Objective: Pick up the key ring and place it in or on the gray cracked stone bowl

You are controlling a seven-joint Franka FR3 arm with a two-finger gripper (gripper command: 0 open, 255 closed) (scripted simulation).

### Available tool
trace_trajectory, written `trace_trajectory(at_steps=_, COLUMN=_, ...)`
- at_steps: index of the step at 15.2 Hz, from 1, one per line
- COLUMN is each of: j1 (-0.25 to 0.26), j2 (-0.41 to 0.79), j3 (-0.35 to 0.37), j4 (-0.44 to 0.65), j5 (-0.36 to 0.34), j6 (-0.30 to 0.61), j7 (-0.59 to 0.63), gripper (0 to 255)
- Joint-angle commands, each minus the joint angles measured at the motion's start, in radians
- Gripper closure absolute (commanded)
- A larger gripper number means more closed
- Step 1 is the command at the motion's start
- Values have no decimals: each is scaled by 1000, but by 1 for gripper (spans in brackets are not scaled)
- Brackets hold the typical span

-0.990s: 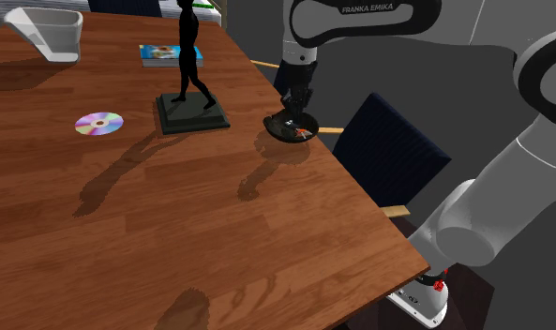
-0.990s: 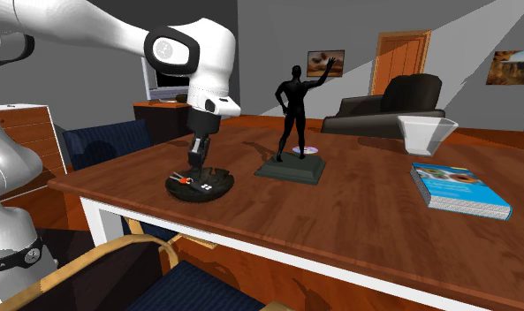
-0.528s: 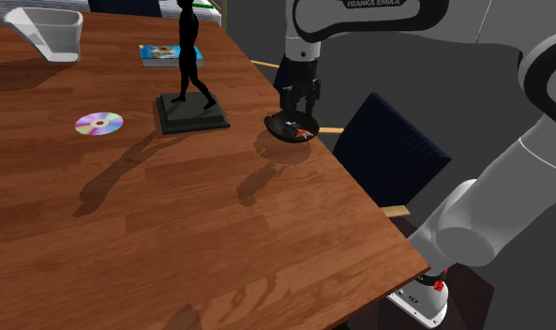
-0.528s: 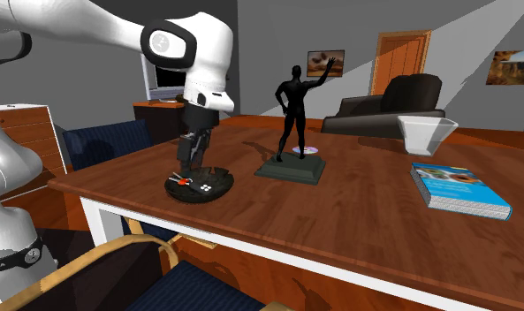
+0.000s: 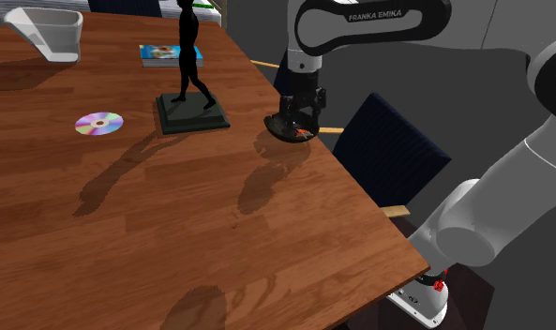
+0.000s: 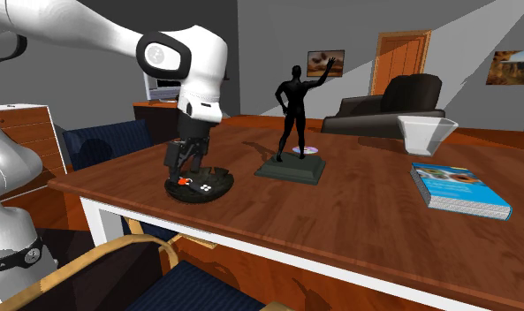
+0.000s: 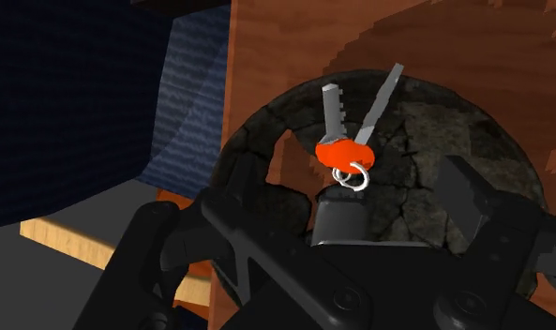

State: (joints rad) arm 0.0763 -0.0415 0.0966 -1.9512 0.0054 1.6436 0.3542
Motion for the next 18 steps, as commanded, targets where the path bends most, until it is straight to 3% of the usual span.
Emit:
trace_trajectory(at_steps=1, j1=1, j2=-3, j3=1, j4=-20, j5=1, j6=17, j7=2, gripper=0)
trace_trajectory(at_steps=8, j1=1, j2=-3, j3=1, j4=-20, j5=1, j6=17, j7=2, gripper=0)
trace_trajectory(at_steps=9, j1=1, j2=-3, j3=1, j4=-20, j5=1, j6=17, j7=2, gripper=255)
trace_trajectory(at_steps=18, j1=1, j2=-3, j3=1, j4=-20, j5=1, j6=17, j7=2, gripper=255)
